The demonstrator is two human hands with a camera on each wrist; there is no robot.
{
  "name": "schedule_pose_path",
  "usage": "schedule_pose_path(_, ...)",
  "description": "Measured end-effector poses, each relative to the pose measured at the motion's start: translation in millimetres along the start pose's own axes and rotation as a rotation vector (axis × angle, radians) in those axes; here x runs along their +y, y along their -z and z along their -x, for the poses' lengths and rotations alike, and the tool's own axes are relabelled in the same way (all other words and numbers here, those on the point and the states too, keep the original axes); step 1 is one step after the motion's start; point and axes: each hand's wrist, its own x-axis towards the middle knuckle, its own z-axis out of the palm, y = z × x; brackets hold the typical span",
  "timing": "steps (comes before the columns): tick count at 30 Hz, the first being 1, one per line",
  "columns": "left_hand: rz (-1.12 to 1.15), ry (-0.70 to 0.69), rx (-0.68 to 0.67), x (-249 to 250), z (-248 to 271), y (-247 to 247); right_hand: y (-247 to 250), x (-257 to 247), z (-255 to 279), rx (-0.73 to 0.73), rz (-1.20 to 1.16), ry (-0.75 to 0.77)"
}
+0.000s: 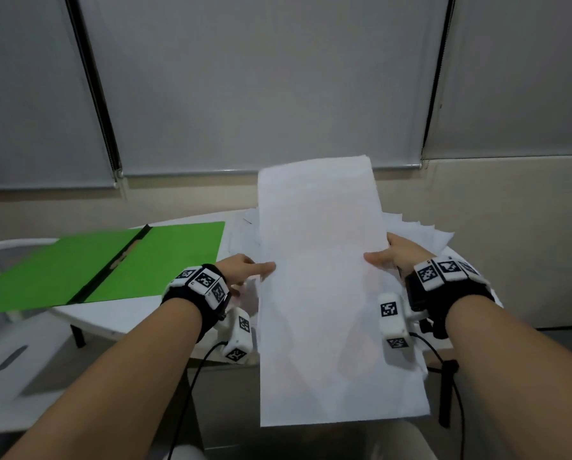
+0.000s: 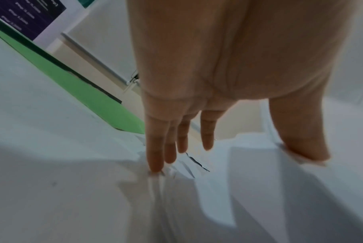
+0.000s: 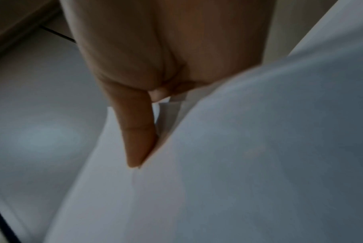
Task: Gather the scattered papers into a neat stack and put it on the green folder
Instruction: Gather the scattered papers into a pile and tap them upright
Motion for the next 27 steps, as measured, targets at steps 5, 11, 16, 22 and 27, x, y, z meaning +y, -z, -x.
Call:
schedule_pose_path(5,0.126,-0.027,0.017,15.5,-13.9,-2.9,26.1,16.0,-23.4,-0.016,-0.267,0.116)
schedule_pose_path(11,0.544,-0.14,-0.107,28.4,-42.1,-4.2,25.1,15.7,-55.2,-0.028,-0.353,0.108)
schedule_pose_path(16,0.456,0.085,-0.006,8.1,-69.0,-2.5,17.1,24.1,-69.3,0.089,0.661,-0.319)
schedule_pose_path(22,0.21,0.128,-0.043,-7.7,-106.3,2.7,10.5,9.6,-76.7,0.039,0.747,-0.302)
schedule_pose_path(27,0.31,0.003,-0.059,-8.9,-121.6,-1.1,9.2,24.2,-90.0,-0.107,0.333,-0.079)
